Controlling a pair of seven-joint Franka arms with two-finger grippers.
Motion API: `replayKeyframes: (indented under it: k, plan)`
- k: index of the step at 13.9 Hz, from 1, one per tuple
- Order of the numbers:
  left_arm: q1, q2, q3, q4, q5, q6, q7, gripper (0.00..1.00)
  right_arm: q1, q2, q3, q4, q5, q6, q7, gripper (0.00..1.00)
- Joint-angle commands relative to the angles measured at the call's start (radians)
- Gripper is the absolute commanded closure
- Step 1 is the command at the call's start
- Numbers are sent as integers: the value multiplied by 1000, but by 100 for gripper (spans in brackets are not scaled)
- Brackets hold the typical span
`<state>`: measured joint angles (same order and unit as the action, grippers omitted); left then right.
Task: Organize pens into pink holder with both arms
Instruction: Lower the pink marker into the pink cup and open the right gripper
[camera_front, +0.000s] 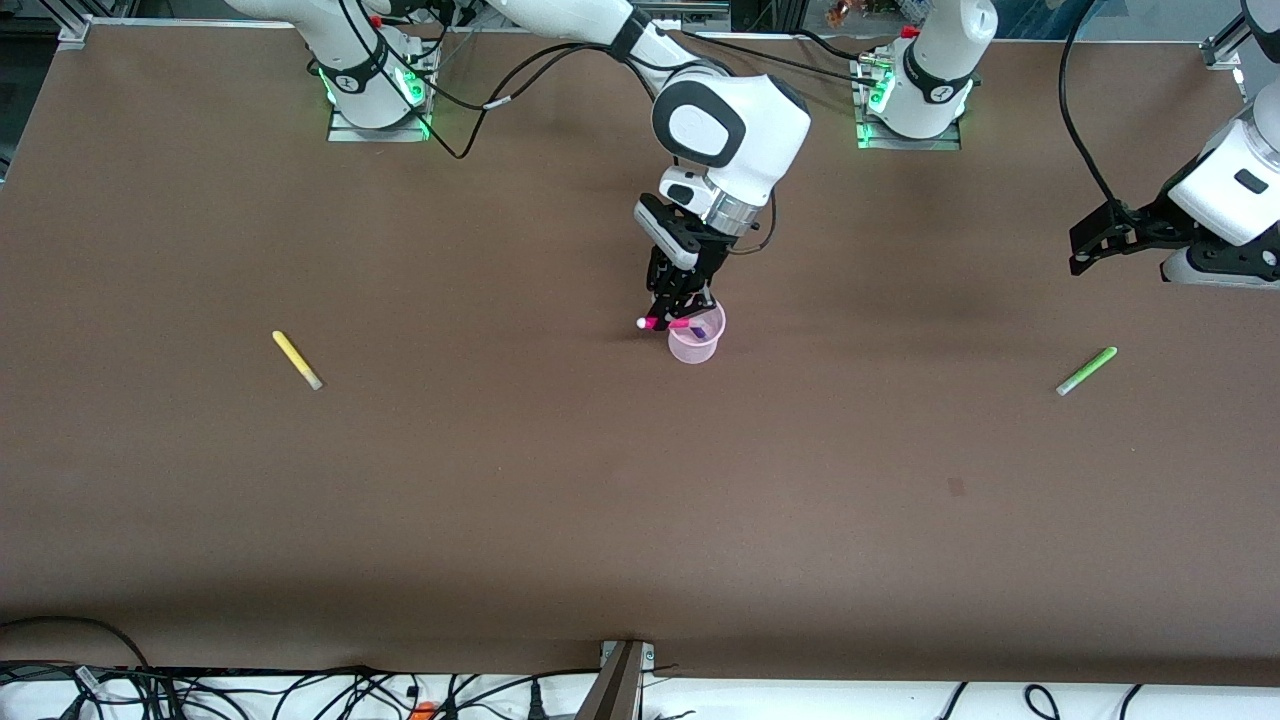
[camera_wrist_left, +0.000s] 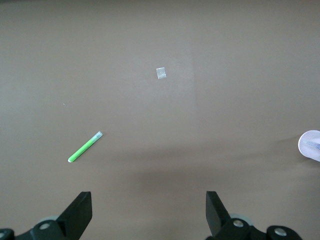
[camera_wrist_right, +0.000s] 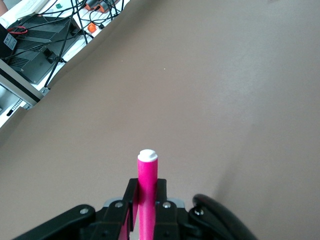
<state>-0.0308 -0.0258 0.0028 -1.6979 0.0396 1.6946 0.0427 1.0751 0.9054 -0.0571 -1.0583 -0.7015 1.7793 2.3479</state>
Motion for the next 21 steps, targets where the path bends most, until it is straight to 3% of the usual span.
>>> replayKeyframes:
  k: [1, 5, 21]
  plan:
    - [-18, 0, 5, 9, 32, 0, -14, 0, 28, 6, -13, 21, -21, -24, 36, 100]
    - [-17, 0, 3, 9, 34, 0, -12, 0, 63, 7, -43, 21, -27, -26, 39, 100]
    - [-20, 0, 0, 9, 34, 0, -12, 0, 92, 58, -49, 20, -50, -21, 39, 100]
